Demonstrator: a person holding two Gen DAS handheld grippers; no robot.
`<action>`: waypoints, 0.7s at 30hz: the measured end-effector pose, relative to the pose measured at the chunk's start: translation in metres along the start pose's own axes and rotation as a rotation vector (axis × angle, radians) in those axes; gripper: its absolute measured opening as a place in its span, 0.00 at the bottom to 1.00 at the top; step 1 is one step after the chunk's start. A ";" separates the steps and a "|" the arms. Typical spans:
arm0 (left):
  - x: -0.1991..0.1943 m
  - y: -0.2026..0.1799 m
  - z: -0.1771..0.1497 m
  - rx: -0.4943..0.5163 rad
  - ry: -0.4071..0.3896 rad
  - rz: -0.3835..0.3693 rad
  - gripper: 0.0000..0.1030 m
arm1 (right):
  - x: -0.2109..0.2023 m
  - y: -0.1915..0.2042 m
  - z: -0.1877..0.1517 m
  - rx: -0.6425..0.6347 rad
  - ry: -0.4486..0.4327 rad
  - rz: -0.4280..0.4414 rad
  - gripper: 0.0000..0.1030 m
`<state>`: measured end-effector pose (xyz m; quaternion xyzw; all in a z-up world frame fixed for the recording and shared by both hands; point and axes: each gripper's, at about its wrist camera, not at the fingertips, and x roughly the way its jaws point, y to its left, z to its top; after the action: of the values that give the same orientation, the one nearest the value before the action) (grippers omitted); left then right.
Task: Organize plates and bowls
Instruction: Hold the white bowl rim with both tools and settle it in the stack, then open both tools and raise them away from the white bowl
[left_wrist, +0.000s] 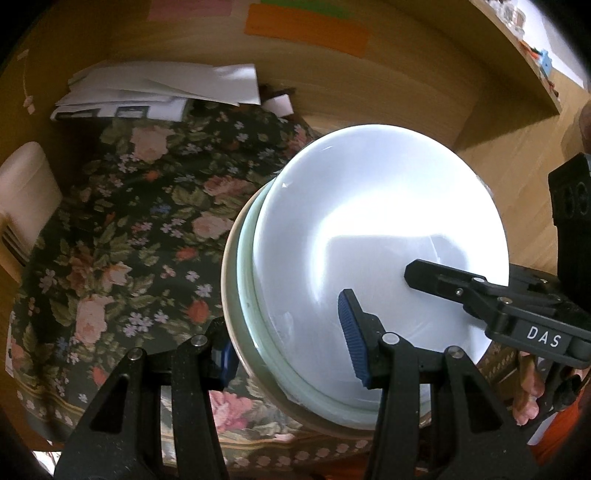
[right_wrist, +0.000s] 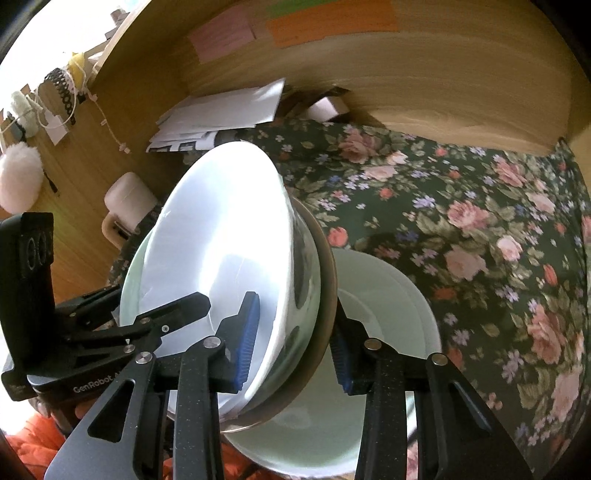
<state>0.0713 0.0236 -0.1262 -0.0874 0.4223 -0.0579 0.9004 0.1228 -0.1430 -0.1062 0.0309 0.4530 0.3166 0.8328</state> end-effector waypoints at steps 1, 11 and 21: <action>0.001 -0.002 -0.001 0.004 0.003 -0.001 0.47 | -0.001 -0.002 -0.002 0.006 0.001 -0.002 0.32; 0.023 -0.021 -0.008 0.022 0.065 -0.028 0.47 | -0.002 -0.028 -0.012 0.058 0.014 -0.018 0.31; 0.042 -0.024 -0.004 0.052 0.080 -0.019 0.47 | 0.009 -0.044 -0.011 0.084 0.042 0.006 0.32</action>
<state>0.0940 -0.0081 -0.1549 -0.0654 0.4556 -0.0807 0.8841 0.1400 -0.1754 -0.1344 0.0605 0.4832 0.3003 0.8201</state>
